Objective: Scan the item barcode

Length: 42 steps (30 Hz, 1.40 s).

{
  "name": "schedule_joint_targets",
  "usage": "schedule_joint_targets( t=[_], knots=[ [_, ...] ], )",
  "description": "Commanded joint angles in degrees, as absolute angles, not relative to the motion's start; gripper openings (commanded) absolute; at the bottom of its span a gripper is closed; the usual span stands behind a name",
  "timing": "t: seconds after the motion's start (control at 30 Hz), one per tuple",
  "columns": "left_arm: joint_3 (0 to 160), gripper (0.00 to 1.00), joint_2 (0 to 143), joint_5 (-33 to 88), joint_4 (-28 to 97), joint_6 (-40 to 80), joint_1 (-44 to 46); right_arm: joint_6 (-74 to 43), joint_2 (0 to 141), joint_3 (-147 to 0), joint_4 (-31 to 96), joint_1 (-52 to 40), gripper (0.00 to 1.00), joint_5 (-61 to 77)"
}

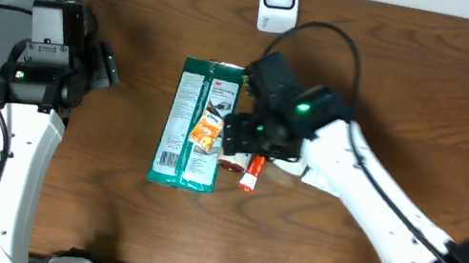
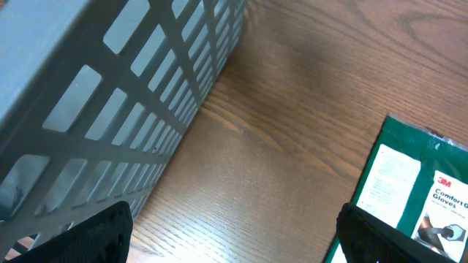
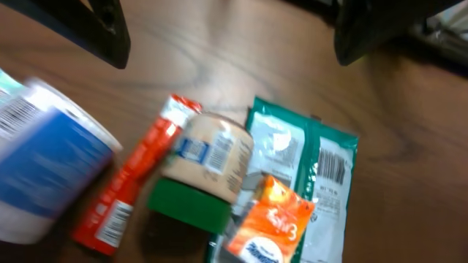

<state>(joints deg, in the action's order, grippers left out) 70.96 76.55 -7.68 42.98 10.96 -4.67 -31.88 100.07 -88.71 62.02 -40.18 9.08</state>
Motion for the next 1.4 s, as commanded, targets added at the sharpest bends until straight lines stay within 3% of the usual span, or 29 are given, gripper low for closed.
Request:
schedule_joint_targets(
  t=[0.0,0.2,0.43,0.67,0.83,1.17,1.27,1.37],
  knots=[
    [71.85,0.87,76.84,-7.99,42.76,11.73,-4.71,-34.59,103.94,-89.10,58.74,-42.22,0.78,6.94],
    [71.85,0.87,76.84,-7.99,42.76,11.73,-4.71,-33.15,106.94,-89.97,53.43,-43.22,0.58,8.73],
    [71.85,0.87,76.84,-7.99,42.76,11.73,-4.71,-30.09,106.94,-100.31,55.99,-42.19,0.57,9.28],
    [71.85,0.87,76.84,-7.99,42.76,11.73,-4.71,-33.85,107.00,-103.13,53.91,-42.65,0.69,0.82],
    [71.85,0.87,76.84,-7.99,42.76,11.73,-4.71,-33.85,107.00,-103.11,59.22,-41.30,0.78,-4.67],
    [71.85,0.87,76.84,-7.99,42.76,11.73,-4.71,-33.82,107.00,-103.09,72.25,-27.83,0.86,-0.51],
    [71.85,0.87,76.84,-7.99,42.76,11.70,-4.71,-33.82,107.00,-101.75,73.82,-23.40,0.98,0.99],
    [71.85,0.87,76.84,-7.99,42.76,11.73,-4.71,-33.85,107.00,-100.03,73.19,-21.15,0.99,1.04]
  ],
)
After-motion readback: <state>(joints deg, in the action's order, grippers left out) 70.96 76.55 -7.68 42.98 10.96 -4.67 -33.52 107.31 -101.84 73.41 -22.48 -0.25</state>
